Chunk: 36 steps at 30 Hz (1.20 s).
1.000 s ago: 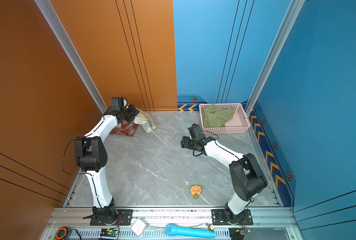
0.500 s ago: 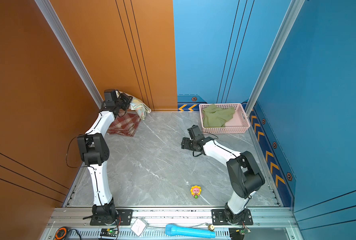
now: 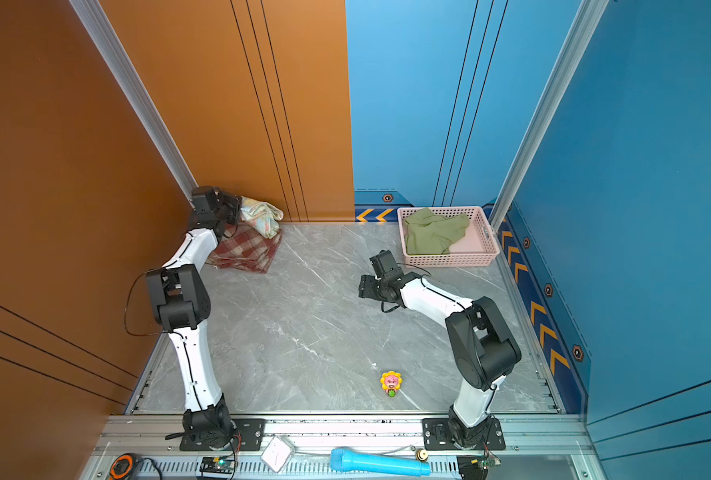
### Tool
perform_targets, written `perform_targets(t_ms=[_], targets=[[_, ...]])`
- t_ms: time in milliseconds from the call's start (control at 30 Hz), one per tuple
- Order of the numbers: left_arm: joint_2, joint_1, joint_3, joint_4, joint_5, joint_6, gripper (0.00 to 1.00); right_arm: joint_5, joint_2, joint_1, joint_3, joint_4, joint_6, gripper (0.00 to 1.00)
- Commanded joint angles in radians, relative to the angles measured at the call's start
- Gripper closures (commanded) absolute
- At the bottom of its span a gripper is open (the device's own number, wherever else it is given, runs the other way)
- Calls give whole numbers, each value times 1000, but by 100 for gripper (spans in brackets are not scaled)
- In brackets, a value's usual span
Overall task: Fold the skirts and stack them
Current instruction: 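Lay the floral skirt on the plaid skirt with the left gripper while right withdraws, then release the floral skirt on the stack and raise the left gripper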
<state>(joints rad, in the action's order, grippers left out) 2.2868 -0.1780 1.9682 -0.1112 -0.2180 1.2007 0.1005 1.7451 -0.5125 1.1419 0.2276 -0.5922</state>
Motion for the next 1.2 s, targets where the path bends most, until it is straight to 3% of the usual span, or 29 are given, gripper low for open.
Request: perform_targets(t_ms=[0,300,800,867,933,967,1167], targets=[[-21,-9,-56,-60,55,31,100,-20,-8,-8,12,20,-3,25],[-142,-62,-218,2,114,9,100,-14,2,-26,18,4,-11,25],[-267,-136,-515,-73,104,43,99,-10,-13,-47,18,3,-11,25],[-283,-141,-562,-73,109,43,91,-9,-13,-48,21,4,-9,25],[-300,-147,-601,-63,117,42,77,-7,-16,-49,22,4,-6,24],[-308,-148,-612,-38,123,35,69,-5,-18,-50,22,3,-5,24],[-350,-148,-610,166,156,-57,39,2,-27,-52,14,-3,-1,23]])
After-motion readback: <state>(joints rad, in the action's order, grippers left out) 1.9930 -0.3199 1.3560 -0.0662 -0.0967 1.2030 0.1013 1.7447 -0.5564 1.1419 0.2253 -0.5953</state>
